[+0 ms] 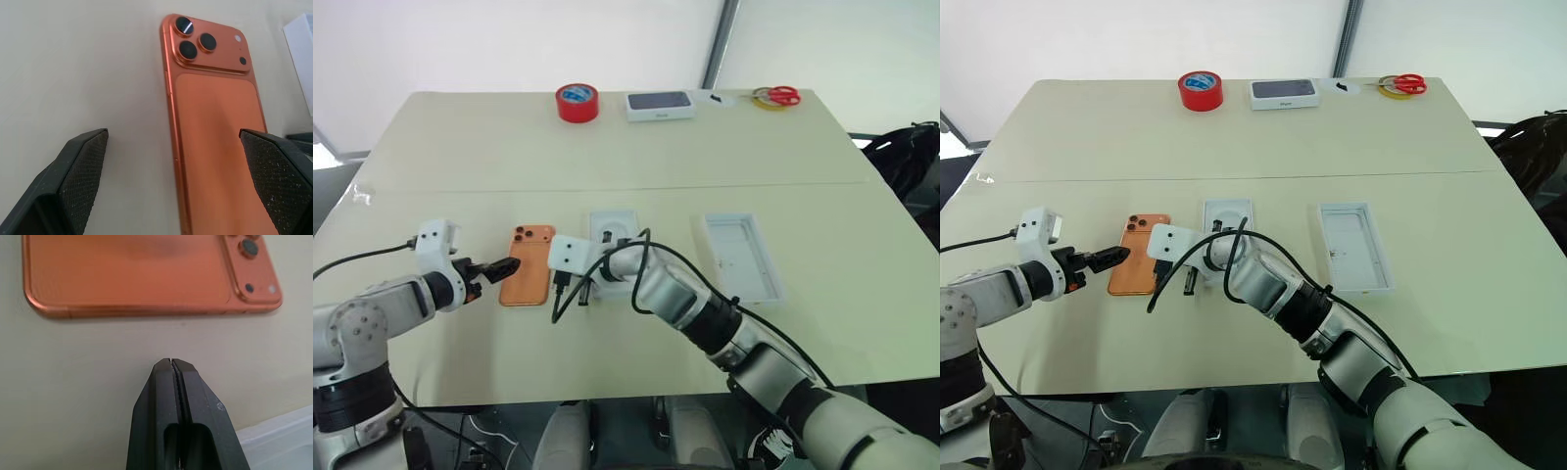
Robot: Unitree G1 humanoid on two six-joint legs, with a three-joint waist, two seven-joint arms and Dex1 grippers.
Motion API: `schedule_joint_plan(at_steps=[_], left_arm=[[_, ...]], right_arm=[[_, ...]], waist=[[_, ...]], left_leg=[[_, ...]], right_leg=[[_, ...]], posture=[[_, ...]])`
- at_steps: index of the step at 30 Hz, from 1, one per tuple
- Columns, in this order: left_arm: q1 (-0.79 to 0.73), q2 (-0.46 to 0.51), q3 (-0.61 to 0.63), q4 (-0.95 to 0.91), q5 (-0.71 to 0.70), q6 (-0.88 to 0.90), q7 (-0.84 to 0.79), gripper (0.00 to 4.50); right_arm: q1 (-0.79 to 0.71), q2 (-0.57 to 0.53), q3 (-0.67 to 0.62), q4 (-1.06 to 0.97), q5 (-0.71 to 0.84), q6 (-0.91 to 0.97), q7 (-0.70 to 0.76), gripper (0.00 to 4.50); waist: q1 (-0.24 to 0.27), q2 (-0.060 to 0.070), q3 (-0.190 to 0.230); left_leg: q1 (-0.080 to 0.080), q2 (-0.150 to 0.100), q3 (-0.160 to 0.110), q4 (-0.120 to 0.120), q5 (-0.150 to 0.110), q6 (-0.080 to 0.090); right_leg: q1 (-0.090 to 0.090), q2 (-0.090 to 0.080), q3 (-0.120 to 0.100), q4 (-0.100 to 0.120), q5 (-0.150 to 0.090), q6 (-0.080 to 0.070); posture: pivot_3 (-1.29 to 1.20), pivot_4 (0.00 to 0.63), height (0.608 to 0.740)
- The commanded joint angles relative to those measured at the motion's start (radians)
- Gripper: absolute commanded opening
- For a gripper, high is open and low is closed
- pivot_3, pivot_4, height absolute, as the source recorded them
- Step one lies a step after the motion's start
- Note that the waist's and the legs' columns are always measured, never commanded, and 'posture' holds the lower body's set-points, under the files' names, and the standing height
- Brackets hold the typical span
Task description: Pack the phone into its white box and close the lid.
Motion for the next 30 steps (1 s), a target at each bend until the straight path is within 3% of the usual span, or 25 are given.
schedule_joint_plan(at_steps=[1,15,30], left_arm=[[-0.023,-0.029,-0.028,0.004,-0.02,0.072,-0.007,4.5],[-0.073,-0.166,0.024,0.009,-0.113,0.17,0.01,4.5],[-0.111,-0.14,0.076,0.073,-0.197,0.17,0.097,4.5]], right_arm=[[-0.038,0.035,0.016,0.03,-0.02,-0.035,-0.006,0.04],[-0.037,0.053,0.005,0.065,-0.037,-0.079,-0.001,0.04],[-0.011,0.046,0.007,0.039,-0.048,-0.075,0.008,0.04]], waist=[[0.001,0.0,0.0],[0.006,0.0,-0.001],[0.003,0.0,-0.001]], left_leg=[[0.0,0.0,0.0,0.0,0.0,0.0],[0.001,-0.001,-0.001,0.0,0.0,-0.001],[0.001,-0.001,-0.001,0.0,0.0,-0.001]], right_leg=[[0.0,0.0,0.0,0.0,0.0,0.0],[0.001,-0.002,0.0,0.0,0.0,0.0],[0.001,-0.002,0.0,0.0,0.0,0.0]], posture=[[0.0,0.15,0.732],[0.0,0.15,0.732],[0.0,0.15,0.732]])
